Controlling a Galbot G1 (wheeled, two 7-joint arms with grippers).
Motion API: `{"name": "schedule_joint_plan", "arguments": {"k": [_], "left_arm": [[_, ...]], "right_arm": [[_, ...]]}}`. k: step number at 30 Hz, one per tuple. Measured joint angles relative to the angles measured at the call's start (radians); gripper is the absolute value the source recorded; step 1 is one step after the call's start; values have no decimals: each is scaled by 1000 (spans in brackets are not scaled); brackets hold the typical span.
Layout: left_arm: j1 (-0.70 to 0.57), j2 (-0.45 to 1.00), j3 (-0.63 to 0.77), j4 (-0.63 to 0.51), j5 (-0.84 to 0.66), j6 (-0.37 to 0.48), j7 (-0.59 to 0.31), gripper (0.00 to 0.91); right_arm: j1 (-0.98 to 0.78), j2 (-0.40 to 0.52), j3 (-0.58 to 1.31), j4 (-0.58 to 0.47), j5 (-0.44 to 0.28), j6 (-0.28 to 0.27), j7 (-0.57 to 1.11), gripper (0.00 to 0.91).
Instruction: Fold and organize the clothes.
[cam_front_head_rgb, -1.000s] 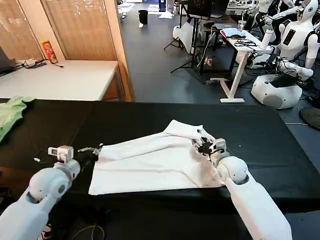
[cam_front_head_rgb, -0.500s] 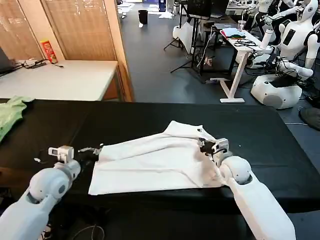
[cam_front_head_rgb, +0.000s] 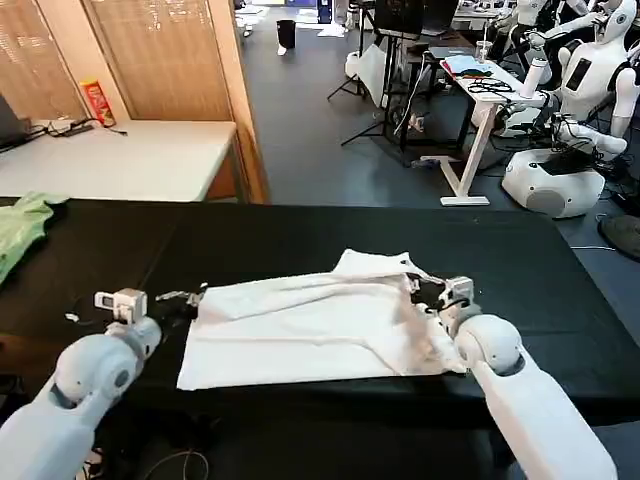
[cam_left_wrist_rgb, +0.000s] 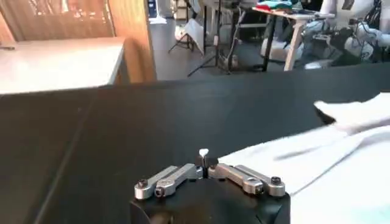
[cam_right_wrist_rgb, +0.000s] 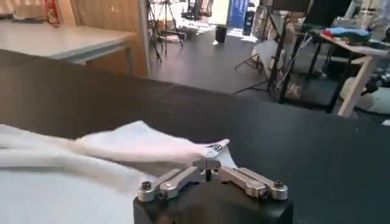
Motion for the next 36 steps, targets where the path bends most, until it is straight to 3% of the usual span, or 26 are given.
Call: {"name": "schedule_joint_plan", "arguments": {"k": [6, 14, 36], "left_arm": [[11, 4, -13, -21, 0, 0, -7, 10], [50, 9, -50, -52, 4, -5, -12, 10], [282, -52, -162, -142, 115, -23, 8, 10]], "right_arm": [[-69, -46, 41, 114, 22, -50, 32, 0], [-196, -84, 118, 211, 22, -65, 31, 0], [-428, -101, 248, 321, 9, -97, 29, 0]]}}
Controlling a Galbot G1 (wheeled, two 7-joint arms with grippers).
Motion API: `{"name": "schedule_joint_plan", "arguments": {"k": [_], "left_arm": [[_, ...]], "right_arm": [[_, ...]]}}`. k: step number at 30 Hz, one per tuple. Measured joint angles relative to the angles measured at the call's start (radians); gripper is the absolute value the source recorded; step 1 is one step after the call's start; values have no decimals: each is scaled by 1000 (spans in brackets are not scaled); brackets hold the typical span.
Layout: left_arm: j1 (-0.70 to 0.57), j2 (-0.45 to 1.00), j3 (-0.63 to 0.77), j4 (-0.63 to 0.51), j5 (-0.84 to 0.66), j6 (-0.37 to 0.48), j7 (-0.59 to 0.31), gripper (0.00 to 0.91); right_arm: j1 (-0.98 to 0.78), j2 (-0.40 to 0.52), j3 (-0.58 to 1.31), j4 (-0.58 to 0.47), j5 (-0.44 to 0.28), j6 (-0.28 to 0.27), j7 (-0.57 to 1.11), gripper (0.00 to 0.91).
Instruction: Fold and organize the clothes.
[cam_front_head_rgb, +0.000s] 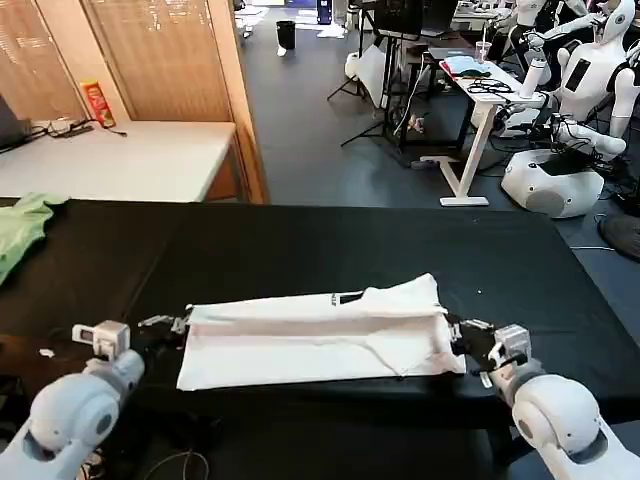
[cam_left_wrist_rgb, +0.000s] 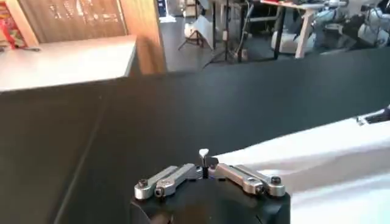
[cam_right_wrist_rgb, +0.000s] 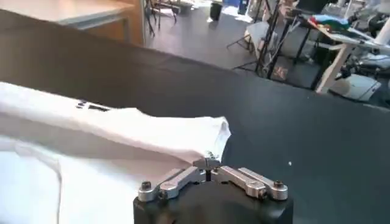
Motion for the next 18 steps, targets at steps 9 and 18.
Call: {"name": "schedule_joint_plan", "arguments": {"k": [9, 18], "left_arm": [[83, -42, -7, -12, 91, 12, 7, 878], [120, -48, -33, -49, 88, 52, -7, 878]], "right_arm": [[-41, 4, -3, 29, -41, -24, -4, 107], [-123, 2, 48, 101, -29, -58, -1, 878]]}}
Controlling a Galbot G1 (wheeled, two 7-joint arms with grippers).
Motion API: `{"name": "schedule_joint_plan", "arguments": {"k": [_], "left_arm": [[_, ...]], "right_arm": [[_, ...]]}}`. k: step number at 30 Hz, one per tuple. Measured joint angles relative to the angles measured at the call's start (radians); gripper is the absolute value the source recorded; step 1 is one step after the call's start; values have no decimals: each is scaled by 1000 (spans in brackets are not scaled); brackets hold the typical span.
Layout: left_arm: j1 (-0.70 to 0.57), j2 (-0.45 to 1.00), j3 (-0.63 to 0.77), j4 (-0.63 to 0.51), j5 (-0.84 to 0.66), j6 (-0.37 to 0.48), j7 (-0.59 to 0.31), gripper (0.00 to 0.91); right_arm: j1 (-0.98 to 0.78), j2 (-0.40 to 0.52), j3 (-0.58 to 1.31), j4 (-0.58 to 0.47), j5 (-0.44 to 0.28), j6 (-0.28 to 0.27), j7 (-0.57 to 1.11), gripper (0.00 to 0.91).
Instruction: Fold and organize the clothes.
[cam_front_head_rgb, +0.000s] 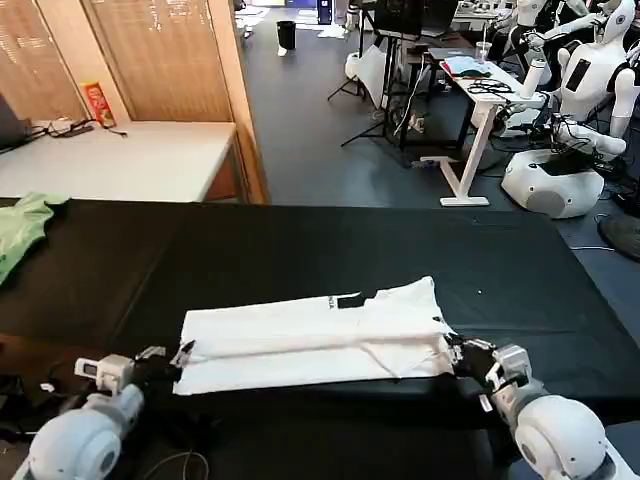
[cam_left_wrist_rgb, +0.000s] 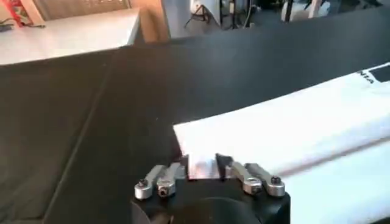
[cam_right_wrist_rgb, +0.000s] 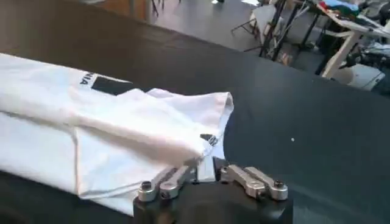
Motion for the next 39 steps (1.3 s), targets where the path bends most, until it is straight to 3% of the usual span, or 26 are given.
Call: {"name": "schedule_joint_plan", "arguments": {"k": [3, 8, 11, 19, 29, 32, 33, 35, 36, 37, 39], "left_arm": [[10, 3, -15, -22, -21, 21, 0, 878], [-9, -7, -28, -40, -93, 9, -12, 878], [-55, -17, -19, -18, -160, -16, -42, 878], [-225, -61, 36, 113, -198, -29, -57, 878], [-289, -99, 68, 238, -240, -25, -48, 878], [-295, -105, 70, 255, -249, -22, -48, 644], [-296, -106, 71, 258, -251, -21, -47, 605], [-296, -109, 71, 263, -253, -19, -46, 419], [-295, -110, 71, 265, -253, -18, -46, 166], [-295, -110, 71, 267, -254, -16, -46, 78], [-295, -113, 71, 272, -249, -11, -47, 0]], "right_arm": [[-32, -1, 27, 27, 23, -1, -1, 878], [19, 24, 34, 5, 95, 89, 53, 878], [112, 52, 2, -55, 100, 108, 77, 878], [376, 150, -124, -269, 42, 134, 89, 878], [537, 244, -228, -496, -23, 149, 102, 878], [560, 272, -243, -539, -27, 146, 101, 878], [564, 278, -245, -549, -31, 144, 102, 878], [567, 294, -249, -560, -38, 141, 102, 868], [566, 299, -249, -563, -39, 140, 102, 702], [564, 302, -249, -564, -41, 139, 102, 536], [558, 306, -248, -564, -44, 138, 103, 322]]}}
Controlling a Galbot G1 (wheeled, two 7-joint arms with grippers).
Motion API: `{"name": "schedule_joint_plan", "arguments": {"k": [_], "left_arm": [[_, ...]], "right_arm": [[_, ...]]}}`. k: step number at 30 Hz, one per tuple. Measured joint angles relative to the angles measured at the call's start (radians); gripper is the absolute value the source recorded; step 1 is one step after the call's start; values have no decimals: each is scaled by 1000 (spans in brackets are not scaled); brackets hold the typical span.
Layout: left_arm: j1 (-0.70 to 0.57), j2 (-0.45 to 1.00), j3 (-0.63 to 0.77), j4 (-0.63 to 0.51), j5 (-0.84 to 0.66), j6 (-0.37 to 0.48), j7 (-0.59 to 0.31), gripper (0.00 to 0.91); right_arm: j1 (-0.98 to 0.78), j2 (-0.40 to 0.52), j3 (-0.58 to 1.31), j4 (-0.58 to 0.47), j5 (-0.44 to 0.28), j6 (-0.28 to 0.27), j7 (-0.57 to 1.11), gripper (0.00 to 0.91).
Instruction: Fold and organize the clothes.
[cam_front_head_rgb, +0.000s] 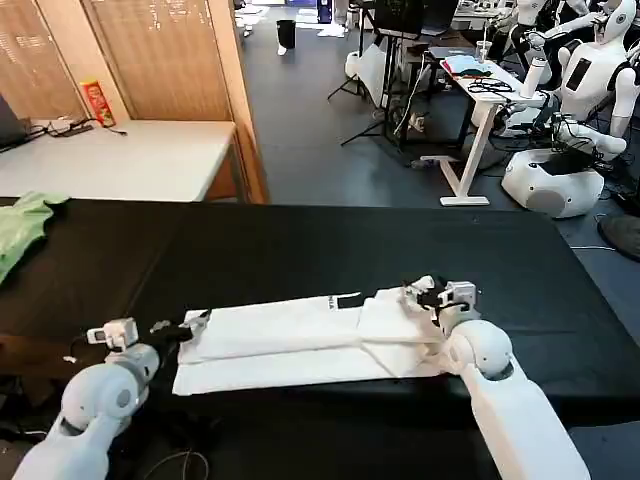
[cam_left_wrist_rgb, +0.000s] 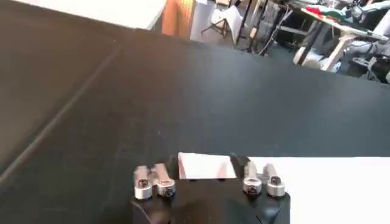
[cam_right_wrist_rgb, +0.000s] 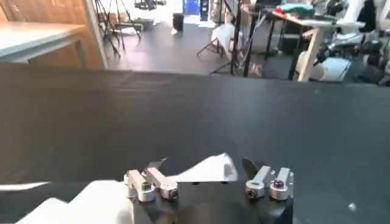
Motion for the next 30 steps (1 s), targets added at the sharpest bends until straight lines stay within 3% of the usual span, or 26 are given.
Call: {"name": "schedule_joint_plan", "arguments": {"k": [1, 3, 12, 21, 22, 23, 30], "left_arm": [[0, -1, 0, 2, 3, 0, 0, 0], [-1, -4, 3, 7, 13, -2, 1, 0], [-60, -5, 56, 54, 143, -72, 76, 0], [-163, 14, 109, 128, 175, -102, 83, 0], [-168, 16, 109, 135, 173, -103, 83, 410], [-171, 18, 108, 140, 172, -110, 83, 878], [-154, 23, 75, 125, 157, -123, 83, 878]], "right_arm": [[-5, 1, 1, 3, -4, 0, 0, 107], [-14, 2, 4, 10, -12, 0, 4, 39], [-77, 36, 39, 68, -75, 38, 63, 20], [-126, 72, 79, 106, -85, 39, 66, 39], [-130, 72, 82, 110, -85, 38, 63, 98], [-135, 72, 86, 114, -86, 37, 54, 878], [-182, 47, 107, 177, -89, 50, -26, 878]]}}
